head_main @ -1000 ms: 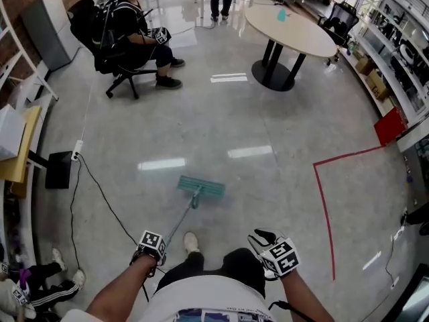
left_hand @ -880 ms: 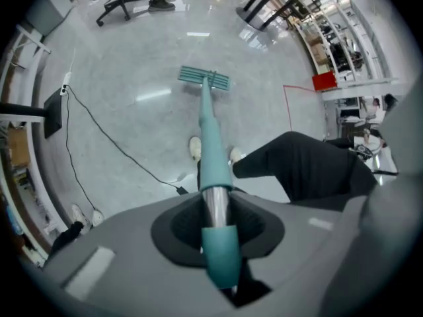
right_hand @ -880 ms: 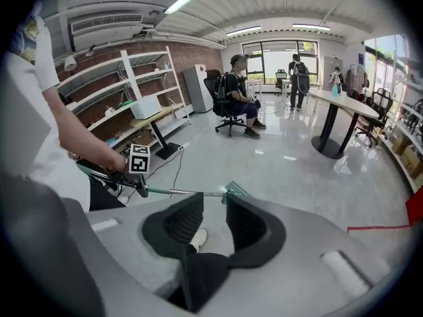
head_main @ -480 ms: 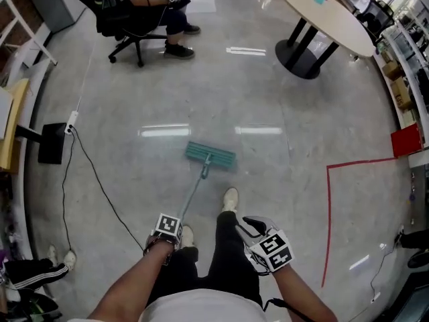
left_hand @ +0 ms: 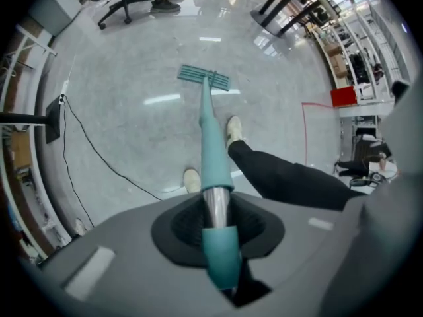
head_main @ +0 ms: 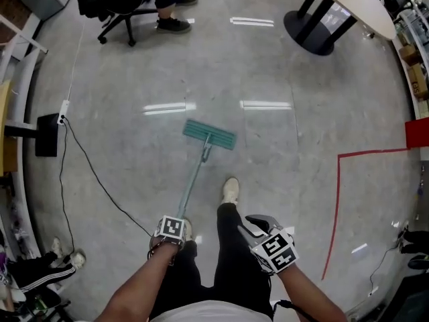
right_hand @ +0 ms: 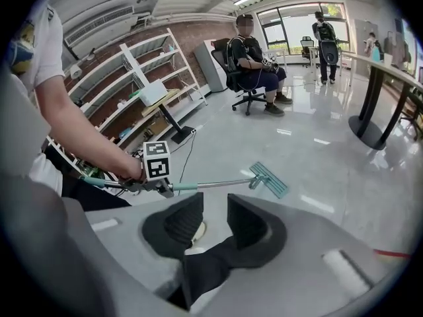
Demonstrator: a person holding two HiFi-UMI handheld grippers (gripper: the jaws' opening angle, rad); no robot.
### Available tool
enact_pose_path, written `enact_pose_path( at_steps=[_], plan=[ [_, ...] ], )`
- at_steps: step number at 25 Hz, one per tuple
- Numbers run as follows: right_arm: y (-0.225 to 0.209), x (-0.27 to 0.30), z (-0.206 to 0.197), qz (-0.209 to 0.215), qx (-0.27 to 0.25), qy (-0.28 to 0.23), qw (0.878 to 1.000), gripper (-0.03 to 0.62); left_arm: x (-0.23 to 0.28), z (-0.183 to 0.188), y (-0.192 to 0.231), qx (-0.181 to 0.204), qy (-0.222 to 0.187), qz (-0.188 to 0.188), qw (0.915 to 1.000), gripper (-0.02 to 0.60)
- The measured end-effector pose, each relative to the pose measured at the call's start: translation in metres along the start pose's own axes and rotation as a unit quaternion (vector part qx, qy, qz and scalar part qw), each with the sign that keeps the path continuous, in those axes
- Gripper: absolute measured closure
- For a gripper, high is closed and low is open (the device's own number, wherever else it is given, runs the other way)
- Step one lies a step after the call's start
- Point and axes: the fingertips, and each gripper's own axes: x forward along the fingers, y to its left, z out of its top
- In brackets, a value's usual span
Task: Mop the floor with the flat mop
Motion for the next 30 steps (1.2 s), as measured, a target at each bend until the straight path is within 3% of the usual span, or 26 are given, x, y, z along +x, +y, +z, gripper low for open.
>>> enact_pose_path(
  at_steps=[4,16,30],
  plan=[
    [-0.011,0.003,-0.016,0.008,0.019,0.015,1.0,0.481,-0.001,0.014,0.004,0.01,-0.026,-0.008,0.9996,0.499],
    [-0.045,-0.005,-0.023,-0.001,0.055,0.015,0.998,0.482,-0.01,0.073,-0.015,-0.004,-0.024,-0.046,0.9987,0.502],
    [-0.076,-0.002,-0.03,-0.011,0.09,0.013,0.996,0.482,-0.038,0.18,-0.029,-0.006,-0.04,-0.06,0.9974,0.5]
  ],
)
